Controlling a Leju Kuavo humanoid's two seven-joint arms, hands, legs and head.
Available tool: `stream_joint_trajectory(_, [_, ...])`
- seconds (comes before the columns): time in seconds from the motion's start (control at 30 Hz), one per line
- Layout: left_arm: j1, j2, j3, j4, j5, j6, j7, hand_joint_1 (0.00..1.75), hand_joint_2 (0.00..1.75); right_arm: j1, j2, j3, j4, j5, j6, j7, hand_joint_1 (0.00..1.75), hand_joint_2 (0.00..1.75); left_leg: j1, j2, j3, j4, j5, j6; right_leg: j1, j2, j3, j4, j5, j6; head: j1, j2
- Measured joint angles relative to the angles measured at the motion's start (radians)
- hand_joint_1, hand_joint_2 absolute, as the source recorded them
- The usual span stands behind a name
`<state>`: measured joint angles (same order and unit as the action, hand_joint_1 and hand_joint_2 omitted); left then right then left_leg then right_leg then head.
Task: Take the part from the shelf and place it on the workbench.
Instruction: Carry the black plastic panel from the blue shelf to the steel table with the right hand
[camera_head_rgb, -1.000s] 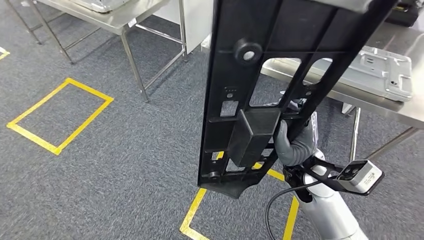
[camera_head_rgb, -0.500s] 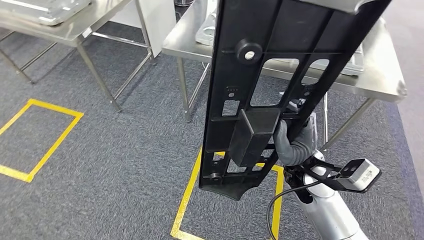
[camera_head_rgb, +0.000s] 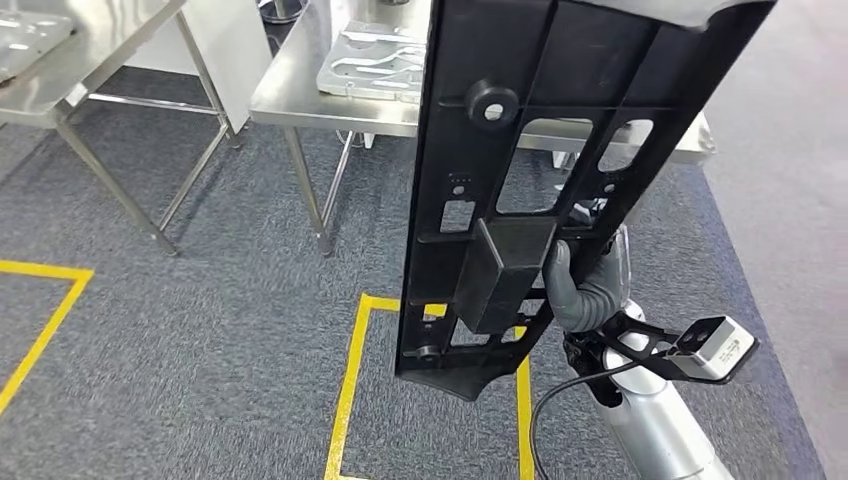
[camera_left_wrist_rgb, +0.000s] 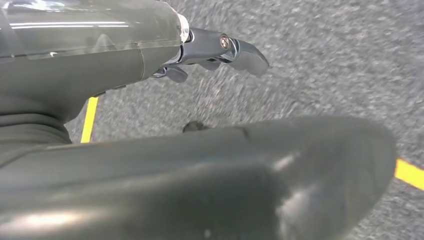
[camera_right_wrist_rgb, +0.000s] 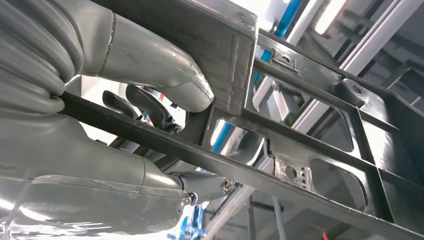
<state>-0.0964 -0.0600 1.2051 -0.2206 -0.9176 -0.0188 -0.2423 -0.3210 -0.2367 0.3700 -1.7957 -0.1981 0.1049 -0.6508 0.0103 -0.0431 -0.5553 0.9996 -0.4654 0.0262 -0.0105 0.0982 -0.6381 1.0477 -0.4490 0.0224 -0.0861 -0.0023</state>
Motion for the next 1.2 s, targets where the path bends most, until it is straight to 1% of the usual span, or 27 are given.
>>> stream_joint_trajectory(0.07, [0.001,0.001,0.000,0.000,0.000,-0.003,0.000,0.00,0.00,-0.001,0.001,0.000,0.000,0.000,-0.001,0.000,1.75,1.75,-0.003,0.028,0.002,-0.005,0.002,0.008,0.001,-0.062,-0.052,0.112,-0.062,0.004,0.000,0.000])
stream_joint_trajectory(0.1, [0.003,0.001,0.000,0.000,0.000,-0.004,0.000,0.00,0.00,0.000,0.001,0.000,0.000,0.000,-0.001,0.000,1.75,1.75,-0.005,0.042,0.001,-0.005,0.001,0.009,-0.001,-0.078,-0.084,0.180,-0.091,0.007,0.000,0.000])
stream_joint_trajectory(0.13, [0.003,0.002,0.000,0.000,0.000,-0.005,0.000,0.00,0.00,0.002,0.001,0.000,0.000,0.000,-0.002,0.000,1.75,1.75,-0.007,0.056,0.001,-0.004,0.000,0.010,-0.004,-0.086,-0.107,0.230,-0.107,0.009,0.000,0.000])
stream_joint_trajectory(0.17, [0.003,0.002,0.000,0.000,0.000,-0.007,0.000,0.00,0.00,0.004,0.001,0.000,0.000,0.001,-0.002,0.000,1.75,1.75,-0.008,0.070,0.001,-0.004,-0.001,0.010,-0.007,-0.091,-0.113,0.247,-0.106,0.012,0.000,0.000])
stream_joint_trajectory(0.2, [0.003,0.002,0.000,0.000,0.000,-0.010,0.000,0.00,0.00,0.005,0.001,0.000,0.001,0.002,-0.002,0.000,1.75,1.75,-0.008,0.082,0.002,-0.004,-0.003,0.009,-0.009,-0.097,-0.099,0.222,-0.086,0.013,0.000,0.000])
stream_joint_trajectory(0.27, [0.002,0.002,0.000,0.000,0.001,-0.017,0.000,0.00,0.00,0.004,0.001,0.000,0.001,0.006,-0.006,0.000,1.75,1.75,-0.008,0.099,0.005,-0.002,-0.008,0.002,-0.011,-0.116,-0.021,0.084,-0.029,0.012,0.000,0.000])
stream_joint_trajectory(0.3, [0.001,0.002,0.000,0.000,0.001,-0.021,0.001,0.00,0.00,0.004,0.001,0.001,0.001,0.009,-0.008,0.000,1.75,1.75,-0.010,0.105,0.006,0.000,-0.011,-0.003,-0.009,-0.124,0.014,0.020,-0.008,0.009,0.000,0.000])
stream_joint_trajectory(0.33, [-0.001,0.002,0.001,0.000,0.002,-0.024,0.002,0.00,0.00,0.004,0.001,0.001,0.000,0.012,-0.011,0.000,1.75,1.75,-0.011,0.109,0.007,0.001,-0.013,-0.008,-0.006,-0.129,0.037,-0.022,0.002,0.005,0.000,0.000])
stream_joint_trajectory(0.4, [-0.006,0.002,0.001,0.000,0.004,-0.029,0.003,0.00,0.00,0.005,0.001,0.002,0.000,0.019,-0.013,0.000,1.75,1.75,-0.012,0.116,0.008,0.001,-0.015,-0.019,0.000,-0.127,0.043,-0.037,0.002,-0.003,0.000,0.000])
stream_joint_trajectory(0.43, [-0.007,0.002,0.001,0.000,0.005,-0.030,0.003,0.00,0.00,0.005,0.001,0.001,-0.001,0.021,-0.013,0.000,1.75,1.75,-0.011,0.116,0.009,0.002,-0.017,-0.025,-0.001,-0.124,0.044,-0.040,0.003,-0.008,0.000,0.000])
stream_joint_trajectory(0.5, [-0.008,0.003,0.001,0.000,0.005,-0.033,0.003,0.00,0.00,0.004,0.001,0.001,-0.003,0.024,-0.013,0.000,1.75,1.75,-0.007,0.096,-0.002,0.030,-0.038,-0.035,-0.003,-0.120,0.048,-0.048,0.006,-0.020,0.000,0.000])
stream_joint_trajectory(0.53, [-0.007,0.003,0.002,0.000,0.005,-0.034,0.003,0.00,0.00,0.003,0.001,0.001,-0.004,0.024,-0.014,0.000,1.75,1.75,-0.005,0.080,-0.021,0.071,-0.062,-0.039,-0.004,-0.119,0.051,-0.051,0.006,-0.026,0.000,0.000])
stream_joint_trajectory(0.6, [-0.002,0.004,0.003,0.000,0.004,-0.037,0.003,0.00,0.00,0.003,0.000,0.002,-0.004,0.024,-0.014,0.000,1.75,1.75,-0.004,0.057,-0.087,0.204,-0.121,-0.043,-0.001,-0.114,0.053,-0.052,0.004,-0.035,0.000,0.000])
stream_joint_trajectory(0.63, [0.001,0.004,0.003,0.000,0.004,-0.038,0.003,0.00,0.00,0.004,0.000,0.002,-0.004,0.024,-0.014,0.000,1.75,1.75,-0.004,0.054,-0.119,0.263,-0.138,-0.043,0.000,-0.110,0.054,-0.052,0.002,-0.037,0.000,0.000])
stream_joint_trajectory(0.67, [0.003,0.004,0.003,0.000,0.004,-0.038,0.003,0.00,0.00,0.005,0.000,0.002,-0.004,0.024,-0.014,0.000,1.75,1.75,-0.004,0.052,-0.138,0.293,-0.138,-0.043,0.001,-0.105,0.055,-0.052,0.000,-0.037,0.000,0.000])
stream_joint_trajectory(0.7, [0.004,0.004,0.003,0.000,0.004,-0.038,0.003,0.00,0.00,0.006,0.001,0.002,-0.004,0.024,-0.014,0.000,1.75,1.75,-0.004,0.052,-0.138,0.282,-0.117,-0.042,0.002,-0.100,0.058,-0.051,-0.002,-0.036,0.000,0.000])
stream_joint_trajectory(0.73, [0.005,0.004,0.003,0.000,0.004,-0.038,0.003,0.00,0.00,0.006,0.001,0.002,-0.004,0.024,-0.014,0.000,1.75,1.75,-0.003,0.052,-0.118,0.233,-0.082,-0.039,0.002,-0.095,0.062,-0.051,-0.004,-0.034,0.000,0.000])
stream_joint_trajectory(0.77, [0.005,0.005,0.003,0.000,0.004,-0.038,0.003,0.00,0.00,0.006,0.001,0.002,-0.004,0.024,-0.013,0.000,1.75,1.75,-0.003,0.049,-0.086,0.162,-0.043,-0.036,0.002,-0.091,0.066,-0.050,-0.007,-0.032,0.000,0.000])
stream_joint_trajectory(0.8, [0.004,0.006,0.003,0.000,0.004,-0.039,0.003,0.00,0.00,0.006,0.001,0.002,-0.004,0.024,-0.013,0.000,1.75,1.75,-0.004,0.046,-0.056,0.093,-0.016,-0.032,0.003,-0.087,0.070,-0.048,-0.011,-0.027,0.000,0.000])
stream_joint_trajectory(0.83, [0.003,0.007,0.003,0.000,0.004,-0.040,0.003,0.00,0.00,0.006,0.001,0.002,-0.004,0.024,-0.014,0.000,1.75,1.75,-0.005,0.043,-0.034,0.044,-0.001,-0.027,0.005,-0.084,0.071,-0.047,-0.014,-0.022,0.000,0.000])
stream_joint_trajectory(0.87, [0.003,0.007,0.003,0.000,0.004,-0.040,0.003,0.00,0.00,0.005,0.001,0.002,-0.004,0.024,-0.014,0.000,1.75,1.75,-0.007,0.040,-0.023,0.018,0.002,-0.021,0.005,-0.081,0.073,-0.045,-0.015,-0.016,0.000,0.000])
stream_joint_trajectory(0.97, [0.002,0.008,0.003,0.000,0.004,-0.041,0.002,0.00,0.00,0.007,0.001,-0.001,-0.004,0.024,-0.014,0.000,1.75,1.75,-0.008,0.040,-0.013,0.006,-0.002,0.000,0.003,-0.080,0.072,-0.029,-0.014,0.001,0.000,0.000])
stream_joint_trajectory(1.0, [0.002,0.008,0.003,0.000,0.004,-0.042,0.002,0.00,0.00,0.007,0.002,-0.002,-0.005,0.024,-0.014,0.000,1.75,1.75,-0.007,0.041,-0.006,0.004,-0.003,0.005,0.002,-0.083,0.063,-0.008,-0.024,0.005,0.000,0.000])
stream_joint_trajectory(1.07, [0.002,0.008,0.003,0.000,0.003,-0.043,0.001,0.00,0.00,0.006,0.005,-0.007,-0.007,0.023,-0.014,0.000,1.75,1.75,-0.007,0.041,0.004,0.002,-0.006,0.014,-0.001,-0.088,0.012,0.087,-0.068,0.009,0.000,0.000])
stream_joint_trajectory(1.13, [0.003,0.009,0.003,0.000,0.001,-0.045,0.000,0.00,0.00,0.011,0.006,-0.010,-0.008,0.023,-0.014,0.000,1.75,1.75,-0.009,0.041,0.010,0.002,-0.016,0.018,-0.003,-0.089,-0.069,0.217,-0.112,0.012,0.000,0.000])
stream_joint_trajectory(1.17, [0.003,0.009,0.003,0.000,0.000,-0.045,0.000,0.00,0.00,0.014,0.006,-0.010,-0.008,0.024,-0.014,0.000,1.75,1.75,-0.010,0.041,0.016,0.003,-0.022,0.018,-0.003,-0.090,-0.099,0.252,-0.112,0.013,0.000,0.000])
stream_joint_trajectory(1.2, [0.004,0.010,0.003,0.000,-0.001,-0.046,0.000,0.00,0.00,0.017,0.006,-0.011,-0.008,0.024,-0.014,0.000,1.75,1.75,-0.011,0.041,0.025,0.003,-0.029,0.017,-0.003,-0.090,-0.110,0.250,-0.092,0.012,0.000,0.000])
